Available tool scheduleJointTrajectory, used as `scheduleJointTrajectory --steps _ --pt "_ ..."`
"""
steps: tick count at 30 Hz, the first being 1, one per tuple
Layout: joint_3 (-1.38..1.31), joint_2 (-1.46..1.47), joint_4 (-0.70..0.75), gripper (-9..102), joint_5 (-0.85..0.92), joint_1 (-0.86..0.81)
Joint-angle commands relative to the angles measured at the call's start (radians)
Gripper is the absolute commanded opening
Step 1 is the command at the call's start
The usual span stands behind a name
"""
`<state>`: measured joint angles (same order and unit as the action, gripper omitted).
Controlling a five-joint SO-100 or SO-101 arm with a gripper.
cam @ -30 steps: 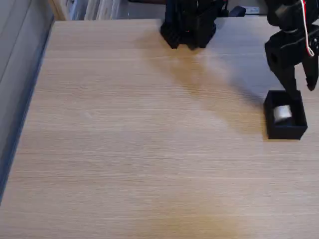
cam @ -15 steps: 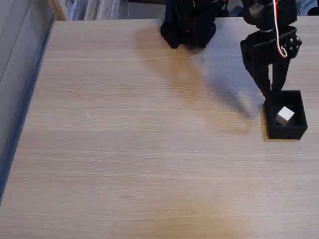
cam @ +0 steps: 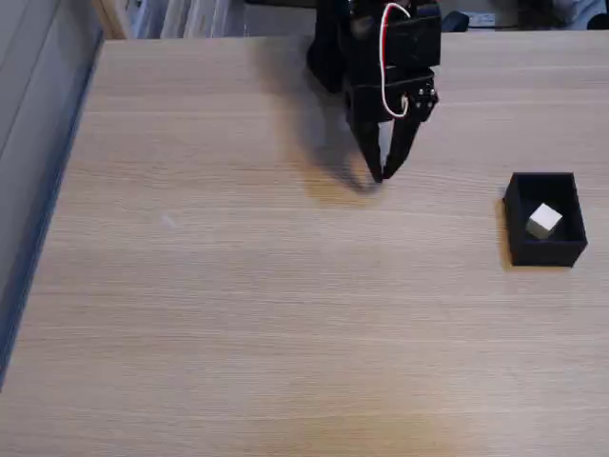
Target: Pick a white block and place it in the black box.
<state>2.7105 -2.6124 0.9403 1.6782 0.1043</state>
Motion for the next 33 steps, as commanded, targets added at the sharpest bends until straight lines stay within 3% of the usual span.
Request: scheduleJointTrajectory --steps 1,11,14,33 --pt "0.124 -0.212 0.078 0 0.017 -0.037" --pt "0.383 -0.612 0.275 0 -0.066 -0.117" --pt "0.394 -0.699 0.396 0 -0.095 -0.118" --pt "0.396 -0.718 0.408 0 -0.074 -0.126"
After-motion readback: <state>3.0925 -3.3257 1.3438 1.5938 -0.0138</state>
